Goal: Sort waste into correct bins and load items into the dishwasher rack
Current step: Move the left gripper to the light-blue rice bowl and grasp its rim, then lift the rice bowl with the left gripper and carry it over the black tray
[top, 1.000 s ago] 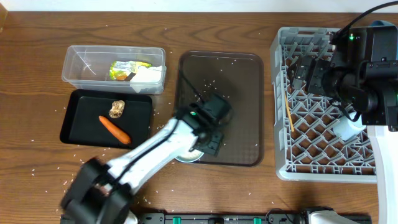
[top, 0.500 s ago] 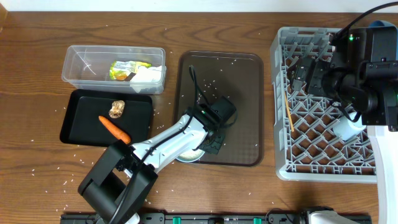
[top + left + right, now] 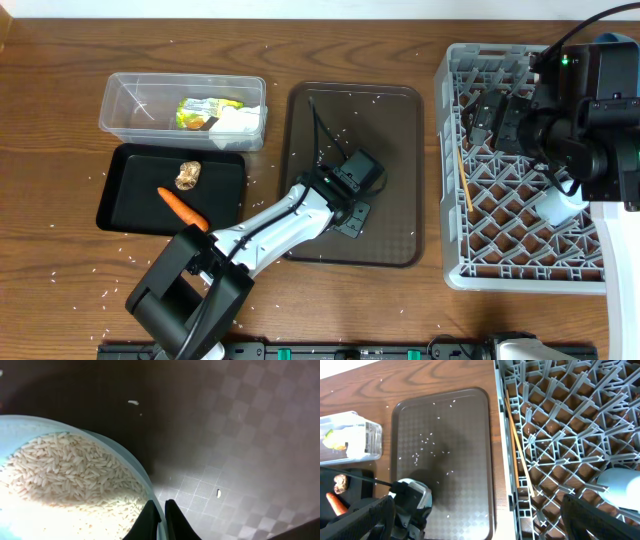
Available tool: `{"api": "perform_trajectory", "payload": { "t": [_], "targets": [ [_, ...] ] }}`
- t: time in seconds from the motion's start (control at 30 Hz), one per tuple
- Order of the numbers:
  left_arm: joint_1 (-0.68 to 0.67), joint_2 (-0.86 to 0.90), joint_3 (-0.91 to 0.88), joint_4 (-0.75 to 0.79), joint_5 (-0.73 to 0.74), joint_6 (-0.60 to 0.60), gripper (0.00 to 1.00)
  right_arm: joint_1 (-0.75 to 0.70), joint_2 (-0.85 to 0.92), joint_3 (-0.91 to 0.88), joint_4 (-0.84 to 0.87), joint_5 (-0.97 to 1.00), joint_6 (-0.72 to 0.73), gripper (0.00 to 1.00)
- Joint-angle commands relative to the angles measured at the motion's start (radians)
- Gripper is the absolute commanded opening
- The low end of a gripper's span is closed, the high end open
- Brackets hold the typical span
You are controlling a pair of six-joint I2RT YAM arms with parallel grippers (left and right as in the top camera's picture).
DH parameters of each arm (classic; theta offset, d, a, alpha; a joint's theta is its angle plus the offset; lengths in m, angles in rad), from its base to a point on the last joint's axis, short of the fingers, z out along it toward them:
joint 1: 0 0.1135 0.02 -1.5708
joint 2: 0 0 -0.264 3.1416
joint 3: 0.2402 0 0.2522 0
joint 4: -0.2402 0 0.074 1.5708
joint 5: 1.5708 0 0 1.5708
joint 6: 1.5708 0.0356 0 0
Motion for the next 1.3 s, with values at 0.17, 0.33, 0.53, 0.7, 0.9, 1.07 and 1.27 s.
{"api": "perform_trajectory", "payload": {
  "t": [0.17, 0.33, 0.53, 0.7, 0.9, 1.07, 1.27],
  "targets": [
    [0.002, 0.065, -0.005, 0.007, -0.005, 0.107, 0.08, 0.003, 0.002, 0.000, 0.000, 0.011, -0.005, 0.99],
    [0.002, 0.085, -0.003, 0.014, -0.004, 0.106, 0.14, 0.003, 0.002, 0.000, -0.002, 0.011, -0.005, 0.99],
    [0.002, 0.085, -0.003, 0.029, -0.005, 0.107, 0.24, 0.003, 0.002, 0.000, -0.005, 0.011, -0.005, 0.99],
    [0.002, 0.085, -0.002, 0.029, -0.005, 0.106, 0.06, 0.003, 0.002, 0.000, -0.016, 0.020, -0.006, 0.99],
    [0.003, 0.043, 0.072, -0.067, -0.005, 0.072, 0.06, 0.003, 0.001, 0.000, -0.017, 0.021, -0.013, 0.99],
    [0.028, -0.037, 0.187, -0.214, -0.005, 0.022, 0.06, 0.003, 0.001, 0.000, -0.017, 0.021, -0.013, 0.99],
    [0.139, -0.155, 0.219, -0.331, -0.005, -0.119, 0.06, 0.003, 0.001, 0.000, -0.017, 0.021, -0.013, 0.99]
  ]
}}
